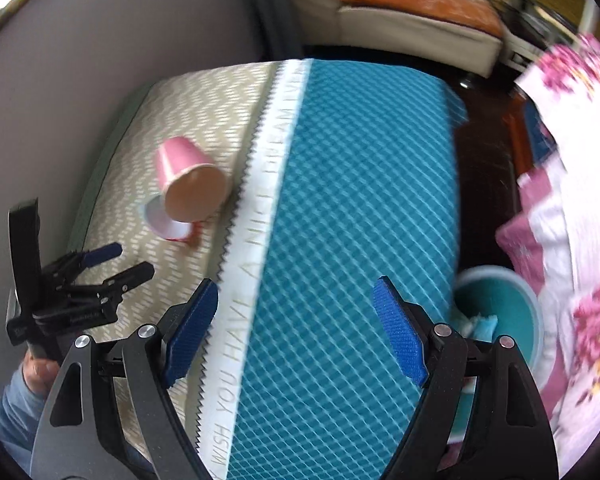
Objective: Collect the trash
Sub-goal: 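Move both grippers back to the pink cup and its lid, then grasp the pink paper cup with the right gripper while the left grasps the cup lid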
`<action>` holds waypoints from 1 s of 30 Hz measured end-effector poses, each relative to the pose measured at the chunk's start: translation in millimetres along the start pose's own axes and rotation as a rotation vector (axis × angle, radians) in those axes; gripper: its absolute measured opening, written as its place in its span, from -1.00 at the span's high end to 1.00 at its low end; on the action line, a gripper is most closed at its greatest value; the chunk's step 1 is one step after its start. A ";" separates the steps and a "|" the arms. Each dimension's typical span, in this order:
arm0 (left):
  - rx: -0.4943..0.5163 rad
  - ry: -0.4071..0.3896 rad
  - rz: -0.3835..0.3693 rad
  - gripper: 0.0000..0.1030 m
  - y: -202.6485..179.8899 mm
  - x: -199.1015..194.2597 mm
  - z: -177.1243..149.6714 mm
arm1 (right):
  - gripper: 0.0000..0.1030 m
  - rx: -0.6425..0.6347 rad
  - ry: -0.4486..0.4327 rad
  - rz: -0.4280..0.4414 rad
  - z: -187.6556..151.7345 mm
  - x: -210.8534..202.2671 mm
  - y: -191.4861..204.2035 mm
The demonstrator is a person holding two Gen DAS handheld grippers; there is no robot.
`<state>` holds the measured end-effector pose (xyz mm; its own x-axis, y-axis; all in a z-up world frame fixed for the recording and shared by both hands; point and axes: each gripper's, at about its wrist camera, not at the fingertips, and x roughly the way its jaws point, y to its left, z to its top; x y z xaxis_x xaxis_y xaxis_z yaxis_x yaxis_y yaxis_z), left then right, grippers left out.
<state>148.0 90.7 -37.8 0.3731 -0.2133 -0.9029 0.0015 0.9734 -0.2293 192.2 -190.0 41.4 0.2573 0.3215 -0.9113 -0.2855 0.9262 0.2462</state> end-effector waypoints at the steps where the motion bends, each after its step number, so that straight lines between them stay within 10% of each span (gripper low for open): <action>1: 0.001 -0.004 -0.002 -0.77 5.3 -1.5 0.6 | -0.48 -0.016 0.007 0.003 5.4 2.8 5.0; 15: 0.036 -0.038 -0.062 -0.77 62.6 -7.9 9.8 | -0.48 -0.275 0.191 0.063 110.5 94.5 106.2; 30: 0.070 -0.038 -0.112 -0.76 9.2 3.3 17.2 | -0.13 -0.170 0.178 0.087 93.4 94.0 75.4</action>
<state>165.2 100.5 -36.7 0.4015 -0.3187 -0.8586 0.1094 0.9475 -0.3006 281.0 -71.6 5.2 0.0632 0.3450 -0.9365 -0.4543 0.8454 0.2808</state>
